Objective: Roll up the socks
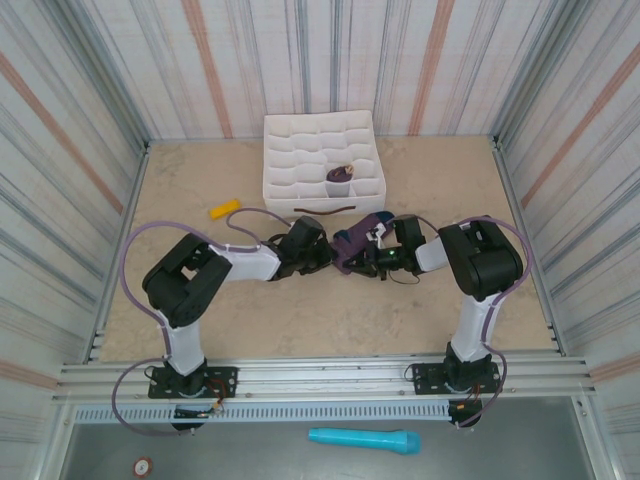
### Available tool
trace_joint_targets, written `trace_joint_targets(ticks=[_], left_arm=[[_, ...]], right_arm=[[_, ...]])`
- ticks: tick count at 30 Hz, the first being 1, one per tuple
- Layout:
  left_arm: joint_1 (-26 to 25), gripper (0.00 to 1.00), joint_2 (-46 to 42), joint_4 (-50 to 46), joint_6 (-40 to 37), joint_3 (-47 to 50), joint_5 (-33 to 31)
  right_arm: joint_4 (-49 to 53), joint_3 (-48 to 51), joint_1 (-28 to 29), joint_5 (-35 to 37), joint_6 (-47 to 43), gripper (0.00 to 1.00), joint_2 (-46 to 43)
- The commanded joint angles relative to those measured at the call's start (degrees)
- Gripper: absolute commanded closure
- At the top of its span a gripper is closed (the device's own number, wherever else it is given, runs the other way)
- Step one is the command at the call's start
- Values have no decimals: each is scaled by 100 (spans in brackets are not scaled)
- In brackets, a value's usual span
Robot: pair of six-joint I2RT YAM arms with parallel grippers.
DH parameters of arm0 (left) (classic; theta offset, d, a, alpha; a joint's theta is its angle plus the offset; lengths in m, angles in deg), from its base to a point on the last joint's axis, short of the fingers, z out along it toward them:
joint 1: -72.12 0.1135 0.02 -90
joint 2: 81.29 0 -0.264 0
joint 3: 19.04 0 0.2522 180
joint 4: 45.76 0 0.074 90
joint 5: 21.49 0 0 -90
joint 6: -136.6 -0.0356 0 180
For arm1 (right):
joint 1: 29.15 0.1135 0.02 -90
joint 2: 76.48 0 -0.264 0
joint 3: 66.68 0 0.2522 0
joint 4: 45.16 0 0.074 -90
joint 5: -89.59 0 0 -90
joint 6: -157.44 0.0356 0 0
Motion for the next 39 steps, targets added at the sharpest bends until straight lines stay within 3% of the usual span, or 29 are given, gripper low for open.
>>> trace_joint_targets(ticks=[1, 5, 10, 16, 22, 28, 34, 39], left_arm=[[-33, 83, 218, -520, -1, 12, -376], [-28, 96, 205, -972, -206, -156, -371], [-30, 97, -18, -1176, -308, -80, -270], [-24, 97, -361, -1922, -517, -249, -122], [-12, 97, -603, -2430, -513, -334, 85], [75, 98, -743, -2744, -528, -335, 390], [210, 98, -876, -2953, -582, -256, 643], [291, 98, -977, -3070, -627, -199, 777]], right_arm=[[955, 462, -123, 946, 132, 98, 583], [663, 638, -121, 874, 60, 84, 254], [1098, 727, -71, 1271, -451, 73, -720], [2246, 558, 346, 2270, -1440, 58, -2273], [3058, 342, 1428, 3820, -2455, 39, -3567], [3181, 291, 2742, 5501, -3358, 33, -4202], [2700, 435, 4063, 7091, -4400, 27, -4282], [2191, 517, 4637, 7939, -4937, 27, -3851]])
